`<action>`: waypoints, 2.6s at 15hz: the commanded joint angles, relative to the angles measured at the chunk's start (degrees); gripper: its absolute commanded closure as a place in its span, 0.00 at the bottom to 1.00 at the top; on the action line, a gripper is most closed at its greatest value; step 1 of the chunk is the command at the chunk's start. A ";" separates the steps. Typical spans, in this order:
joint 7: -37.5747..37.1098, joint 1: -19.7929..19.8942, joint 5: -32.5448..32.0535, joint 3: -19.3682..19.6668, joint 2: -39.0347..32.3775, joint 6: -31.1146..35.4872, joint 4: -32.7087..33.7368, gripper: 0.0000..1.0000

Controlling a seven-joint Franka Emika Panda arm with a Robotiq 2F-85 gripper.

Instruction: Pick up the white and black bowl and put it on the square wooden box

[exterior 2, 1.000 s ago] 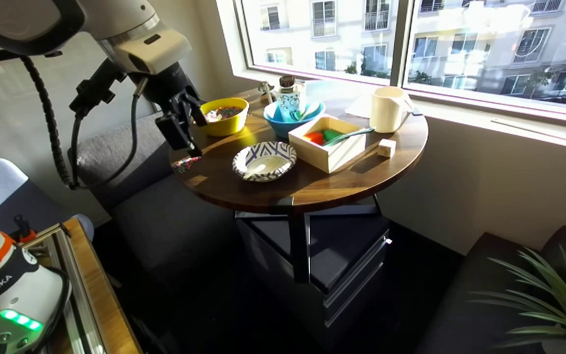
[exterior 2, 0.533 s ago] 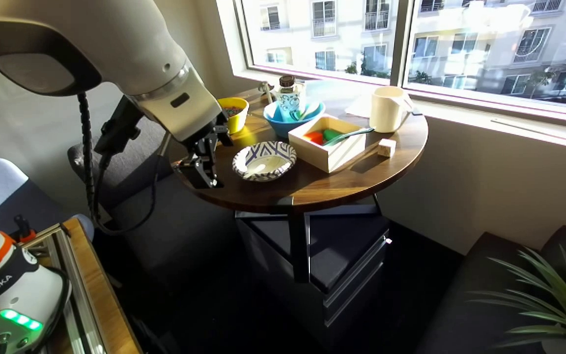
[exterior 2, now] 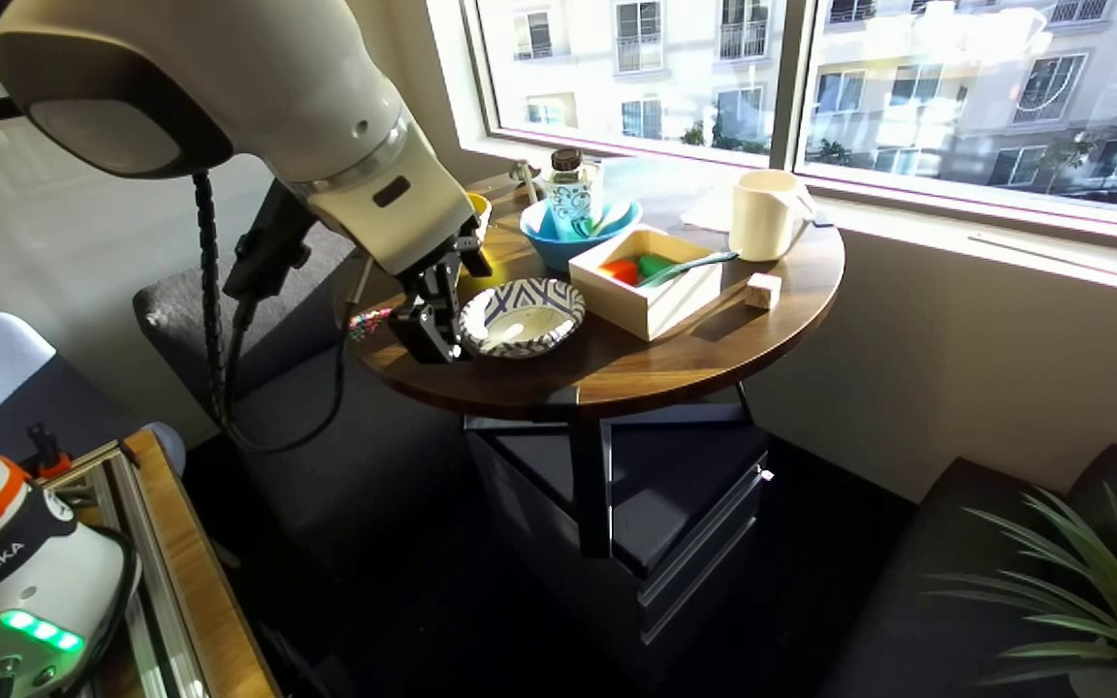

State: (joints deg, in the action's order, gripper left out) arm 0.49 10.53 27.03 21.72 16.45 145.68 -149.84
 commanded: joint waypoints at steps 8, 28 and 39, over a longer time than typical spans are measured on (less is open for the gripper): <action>14.91 -7.03 16.52 1.29 -10.52 4.81 6.15 0.00; 20.74 0.56 19.94 -5.86 -20.33 -0.52 10.80 0.81; 27.05 5.91 13.08 -2.87 -9.46 -14.34 7.69 0.98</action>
State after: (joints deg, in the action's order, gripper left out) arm 23.17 14.67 38.87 17.42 2.01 136.42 -139.82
